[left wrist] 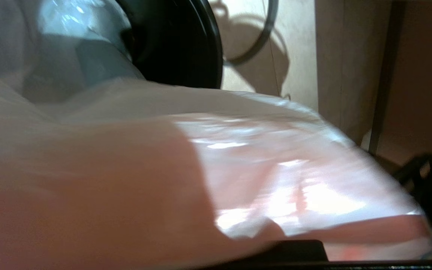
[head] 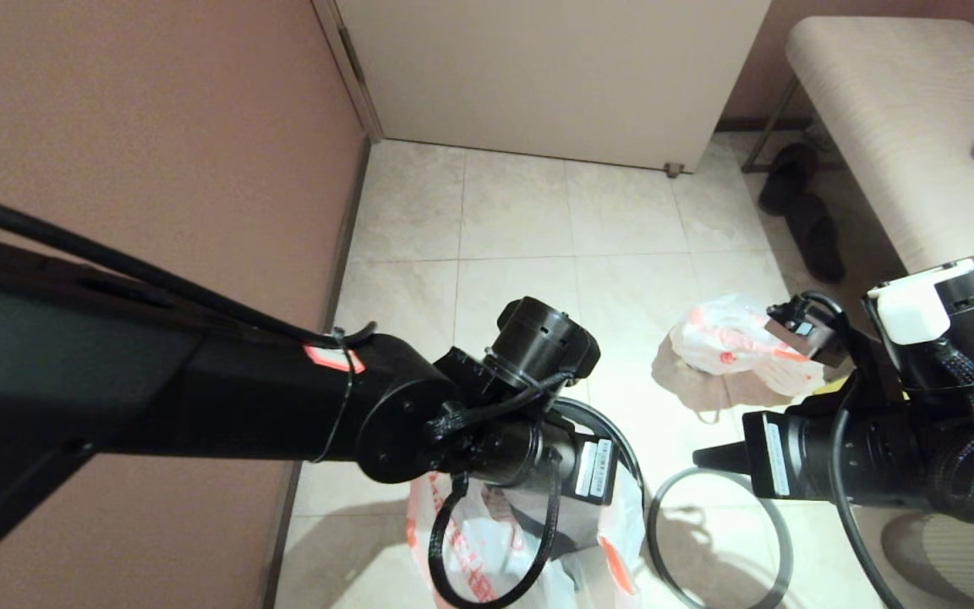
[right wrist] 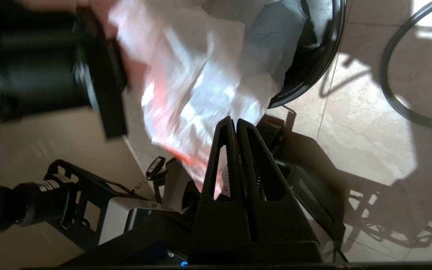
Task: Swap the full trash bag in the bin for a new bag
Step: Put the new garbage bag on the trash can
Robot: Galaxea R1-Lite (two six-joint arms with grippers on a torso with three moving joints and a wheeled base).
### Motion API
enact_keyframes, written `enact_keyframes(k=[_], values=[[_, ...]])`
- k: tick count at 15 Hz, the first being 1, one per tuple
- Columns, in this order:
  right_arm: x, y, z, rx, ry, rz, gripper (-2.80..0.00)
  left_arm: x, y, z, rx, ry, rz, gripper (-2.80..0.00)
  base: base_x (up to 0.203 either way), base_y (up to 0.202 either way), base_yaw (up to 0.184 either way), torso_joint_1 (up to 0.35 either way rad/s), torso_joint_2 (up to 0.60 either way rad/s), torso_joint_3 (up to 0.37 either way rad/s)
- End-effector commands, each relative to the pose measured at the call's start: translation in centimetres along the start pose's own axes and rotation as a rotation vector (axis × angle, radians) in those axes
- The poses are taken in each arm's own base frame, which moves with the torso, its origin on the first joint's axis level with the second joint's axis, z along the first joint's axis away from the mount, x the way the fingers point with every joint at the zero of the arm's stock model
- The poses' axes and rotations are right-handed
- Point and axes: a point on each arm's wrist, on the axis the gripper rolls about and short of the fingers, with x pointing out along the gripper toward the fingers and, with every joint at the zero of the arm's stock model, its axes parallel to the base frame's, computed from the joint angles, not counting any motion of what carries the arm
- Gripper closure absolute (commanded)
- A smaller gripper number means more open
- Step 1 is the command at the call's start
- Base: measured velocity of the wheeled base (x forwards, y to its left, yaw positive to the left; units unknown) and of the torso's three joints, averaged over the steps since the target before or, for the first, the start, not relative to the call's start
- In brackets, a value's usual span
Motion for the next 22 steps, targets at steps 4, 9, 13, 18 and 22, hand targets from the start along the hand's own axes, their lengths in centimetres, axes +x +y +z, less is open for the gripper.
enact_keyframes(k=[4, 9, 13, 18, 22], values=[[0.9, -1.4, -0.2, -0.036, 0.060, 0.024, 0.00, 4.3, 3.3, 2.4, -0.072, 0.006, -0.015, 0.00, 0.000, 0.000, 0.000, 0.000, 0.00, 0.000], [0.6, -5.6, 1.5, -0.126, 0.080, 0.145, 0.00, 4.9, 7.5, 4.9, -0.130, -0.102, -0.002, 0.00, 0.000, 0.000, 0.000, 0.000, 0.00, 0.000], [2.6, -6.6, 1.0, -0.157, 0.153, 0.156, 0.00, 5.9, 9.1, 5.3, -0.153, -0.104, -0.025, 0.00, 0.000, 0.000, 0.000, 0.000, 0.00, 0.000], [4.3, -7.4, 0.1, -0.176, 0.218, 0.140, -2.80, 6.3, 11.0, 5.7, -0.182, -0.172, -0.038, 0.00, 0.000, 0.000, 0.000, 0.000, 0.00, 0.000], [5.8, -7.6, -0.5, -0.194, 0.255, 0.073, -2.80, 5.3, 10.6, 5.9, -0.184, -0.207, -0.058, 0.00, 0.000, 0.000, 0.000, 0.000, 0.00, 0.000]])
